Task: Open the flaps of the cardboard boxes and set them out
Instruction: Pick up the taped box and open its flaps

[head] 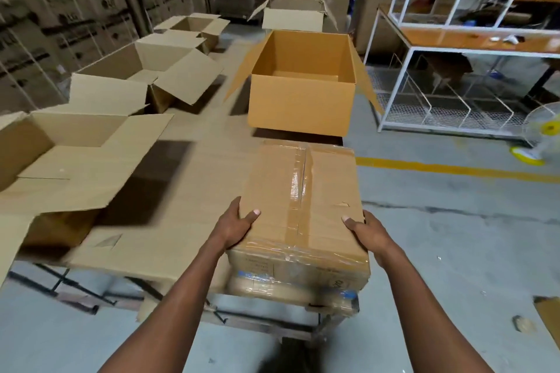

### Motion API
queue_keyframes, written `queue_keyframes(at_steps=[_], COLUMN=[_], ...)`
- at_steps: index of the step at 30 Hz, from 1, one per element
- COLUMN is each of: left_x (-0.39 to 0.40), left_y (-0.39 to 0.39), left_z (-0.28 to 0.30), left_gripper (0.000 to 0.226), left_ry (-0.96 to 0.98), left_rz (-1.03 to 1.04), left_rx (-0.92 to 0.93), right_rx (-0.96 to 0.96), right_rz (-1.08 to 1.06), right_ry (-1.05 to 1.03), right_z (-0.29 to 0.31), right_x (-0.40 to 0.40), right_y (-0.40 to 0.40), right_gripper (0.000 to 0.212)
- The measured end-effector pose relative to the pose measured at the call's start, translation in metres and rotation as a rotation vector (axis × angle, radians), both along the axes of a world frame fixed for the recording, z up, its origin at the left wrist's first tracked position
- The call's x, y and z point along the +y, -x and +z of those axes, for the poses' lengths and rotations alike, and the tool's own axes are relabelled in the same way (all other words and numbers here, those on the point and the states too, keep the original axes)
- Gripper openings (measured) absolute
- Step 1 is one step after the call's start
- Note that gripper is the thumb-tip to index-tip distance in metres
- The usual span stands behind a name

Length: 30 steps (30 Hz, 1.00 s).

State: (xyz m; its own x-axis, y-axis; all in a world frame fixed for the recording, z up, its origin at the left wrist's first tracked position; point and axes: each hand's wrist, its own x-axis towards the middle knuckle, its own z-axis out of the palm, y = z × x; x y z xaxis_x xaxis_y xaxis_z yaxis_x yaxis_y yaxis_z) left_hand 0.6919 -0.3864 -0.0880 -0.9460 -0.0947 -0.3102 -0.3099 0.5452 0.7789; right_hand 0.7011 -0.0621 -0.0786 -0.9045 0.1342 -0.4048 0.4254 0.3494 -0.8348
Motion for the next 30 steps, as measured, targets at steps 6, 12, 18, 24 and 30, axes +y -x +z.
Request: queue_keyframes(at_steps=[6, 12, 18, 24, 30], left_x=[0.0, -0.016, -0.001, 0.006, 0.002], left_y=[-0.008, -0.004, -0.021, -0.032, -0.033], left_z=[0.004, -0.017, 0.013, -0.001, 0.015], left_gripper=[0.062, 0.073, 0.07, 0.06, 0.058], left_ry=[-0.203, -0.268, -0.343, -0.388, -0.477], left_rz=[0.054, 0.077, 0.196, 0.286, 0.195], left_rx=[0.038, 0.155, 0.339, 0.371, 0.212], right_rx=[0.017, 0.18, 0.398, 0.491, 0.452], right_rz=[-0.01, -0.084, -0.123, -0.251, -0.38], right_ry=[0.164, 0.273, 0.318, 0.18, 0.168], right_z=[0.004, 0.006, 0.019, 0.005, -0.002], right_x=[0.007, 0.01, 0.004, -0.007, -0.004], right_y=[-0.005, -0.014, -0.019, -0.026, -0.034], right_gripper=[0.037, 0.044, 0.069, 0.074, 0.04])
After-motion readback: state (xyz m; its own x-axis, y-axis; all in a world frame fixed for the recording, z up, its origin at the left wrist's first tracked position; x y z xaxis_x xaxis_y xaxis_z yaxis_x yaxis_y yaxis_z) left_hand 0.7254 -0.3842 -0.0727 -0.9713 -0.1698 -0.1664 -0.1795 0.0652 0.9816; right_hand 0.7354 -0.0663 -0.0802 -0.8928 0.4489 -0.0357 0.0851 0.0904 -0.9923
